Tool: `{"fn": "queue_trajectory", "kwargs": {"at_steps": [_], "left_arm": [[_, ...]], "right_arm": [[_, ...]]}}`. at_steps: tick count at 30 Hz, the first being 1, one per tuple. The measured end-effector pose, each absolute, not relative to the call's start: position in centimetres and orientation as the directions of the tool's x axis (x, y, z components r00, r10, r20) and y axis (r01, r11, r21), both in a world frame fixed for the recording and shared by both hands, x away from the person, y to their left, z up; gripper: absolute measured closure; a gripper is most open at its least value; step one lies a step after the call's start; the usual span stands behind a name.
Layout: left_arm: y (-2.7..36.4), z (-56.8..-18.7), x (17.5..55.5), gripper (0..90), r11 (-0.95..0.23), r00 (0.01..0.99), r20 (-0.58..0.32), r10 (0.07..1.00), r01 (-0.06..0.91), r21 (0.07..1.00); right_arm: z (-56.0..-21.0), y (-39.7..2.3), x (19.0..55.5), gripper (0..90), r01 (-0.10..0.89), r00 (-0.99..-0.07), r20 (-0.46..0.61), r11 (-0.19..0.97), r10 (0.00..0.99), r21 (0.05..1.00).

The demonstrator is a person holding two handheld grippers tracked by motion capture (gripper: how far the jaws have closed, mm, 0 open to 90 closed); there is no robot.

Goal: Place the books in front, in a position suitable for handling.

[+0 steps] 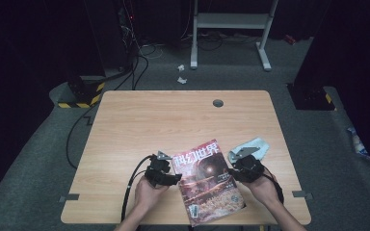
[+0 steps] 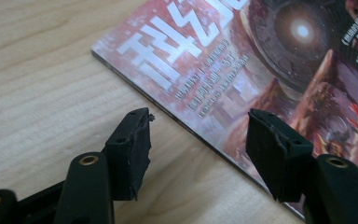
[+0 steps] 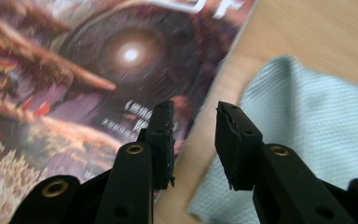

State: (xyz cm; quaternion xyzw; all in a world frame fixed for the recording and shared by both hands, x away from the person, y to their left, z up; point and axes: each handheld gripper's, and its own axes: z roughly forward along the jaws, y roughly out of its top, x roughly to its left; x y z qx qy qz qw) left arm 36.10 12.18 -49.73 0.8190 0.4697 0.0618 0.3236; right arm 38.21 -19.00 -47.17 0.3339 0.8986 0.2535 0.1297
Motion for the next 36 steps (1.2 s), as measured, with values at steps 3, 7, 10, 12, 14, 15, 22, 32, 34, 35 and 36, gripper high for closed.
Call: {"fn": "queue_trajectory", "kwargs": {"at_steps": [3,7,10,12,14,15,22,32,34,35,36], "left_arm": [[11.8,-49.9,35.9,41.0,-0.38,0.572,-0.191,0.797,0.722,0.579],[11.2,-50.2,36.0,43.7,-0.391,0.58,-0.189,0.792,0.72,0.573],[10.9,-50.3,36.0,45.8,-0.396,0.584,-0.18,0.792,0.715,0.577],[10.4,-50.2,36.2,46.0,-0.407,0.586,-0.16,0.794,0.708,0.577],[10.2,-50.2,36.5,46.9,-0.42,0.59,-0.134,0.796,0.698,0.58],[10.2,-50.2,36.7,47.1,-0.421,0.59,-0.126,0.798,0.694,0.585],[10.5,-50.2,38.9,48.3,-0.408,0.57,-0.122,0.812,0.705,0.58],[10.8,-50.1,44.2,47.2,-0.388,0.535,-0.096,0.839,0.714,0.583],[11.0,-50.2,45.4,47.0,-0.377,0.523,-0.095,0.847,0.717,0.586],[11.1,-50.2,46.1,46.7,-0.373,0.516,-0.092,0.852,0.72,0.585],[11.2,-50.2,46.4,46.5,-0.37,0.511,-0.091,0.855,0.722,0.585]], "right_arm": [[-48.0,-19.0,38.2,67.5,0.561,-0.744,-0.036,0.653,0.667,0.509],[-48.8,-19.2,38.3,67.6,0.589,-0.737,0.016,0.63,0.676,0.505],[-49.0,-18.9,38.3,67.0,0.592,-0.738,0.021,0.632,0.675,0.501],[-49.0,-18.9,38.3,67.0,0.596,-0.735,0.025,0.628,0.678,0.5],[-49.1,-18.9,38.3,66.9,0.6,-0.732,0.031,0.623,0.68,0.502],[-49.1,-19.0,38.3,66.8,0.6,-0.731,0.034,0.618,0.682,0.507],[-49.3,-18.3,38.7,66.1,0.615,-0.713,0.039,0.598,0.7,0.514],[-49.3,-16.4,40.8,64.8,0.637,-0.688,0.038,0.578,0.725,0.509],[-49.3,-15.8,41.5,64.5,0.637,-0.684,0.027,0.579,0.729,0.509],[-49.2,-15.5,41.9,64.5,0.635,-0.683,0.017,0.582,0.73,0.508],[-49.2,-15.1,42.3,64.4,0.638,-0.678,0.013,0.579,0.735,0.508]]}}
